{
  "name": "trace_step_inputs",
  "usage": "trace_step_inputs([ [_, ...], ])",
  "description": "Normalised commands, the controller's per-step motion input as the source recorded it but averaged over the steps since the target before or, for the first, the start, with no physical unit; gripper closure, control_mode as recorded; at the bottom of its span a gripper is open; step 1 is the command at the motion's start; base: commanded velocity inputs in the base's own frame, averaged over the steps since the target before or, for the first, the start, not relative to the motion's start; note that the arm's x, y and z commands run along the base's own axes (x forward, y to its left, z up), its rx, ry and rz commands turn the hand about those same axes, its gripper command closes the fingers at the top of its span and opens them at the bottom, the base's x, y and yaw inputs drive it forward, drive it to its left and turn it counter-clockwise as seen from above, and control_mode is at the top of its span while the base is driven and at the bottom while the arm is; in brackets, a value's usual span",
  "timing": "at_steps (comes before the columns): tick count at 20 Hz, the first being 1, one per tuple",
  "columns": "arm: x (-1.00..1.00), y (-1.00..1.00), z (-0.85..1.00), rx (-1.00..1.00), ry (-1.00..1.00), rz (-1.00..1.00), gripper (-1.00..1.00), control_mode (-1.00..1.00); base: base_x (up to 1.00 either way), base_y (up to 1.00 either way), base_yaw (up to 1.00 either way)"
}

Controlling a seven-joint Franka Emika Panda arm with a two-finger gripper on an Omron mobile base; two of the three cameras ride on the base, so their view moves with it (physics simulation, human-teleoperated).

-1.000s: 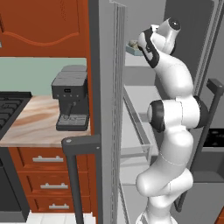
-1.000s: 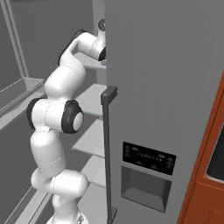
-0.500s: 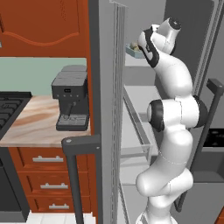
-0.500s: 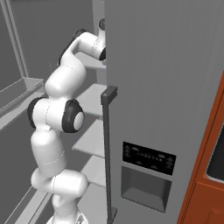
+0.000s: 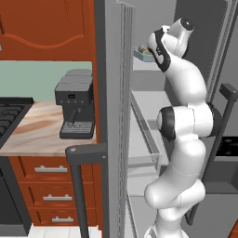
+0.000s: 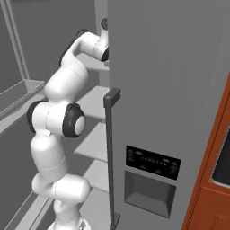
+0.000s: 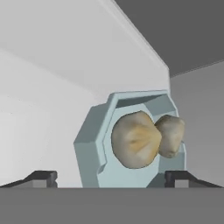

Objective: Place two dumplings into each of the tupperware containers and then place the containers in the fridge.

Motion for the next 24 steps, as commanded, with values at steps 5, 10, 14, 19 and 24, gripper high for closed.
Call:
trace_step_inputs([
  [5, -0.61, 0.13, 0.01, 0.00, 0.00, 0.00, -1.00, -1.00, 0.00, 0.00, 0.00],
  [10, -0.95, 0.16, -0.03, 0.00, 0.00, 0.00, -1.00, -1.00, 0.00, 0.00, 0.00],
  [14, -1.00, 0.04, -0.13, 0.00, 0.00, 0.00, -1.00, -1.00, 0.00, 0.00, 0.00],
  [19, -1.00, 0.22, -0.34, 0.00, -0.05, 0.05, -1.00, -1.00, 0.00, 0.00, 0.00],
  [24, -1.00, 0.35, -0.24, 0.04, -0.24, 0.11, -1.00, -1.00, 0.00, 0.00, 0.00],
])
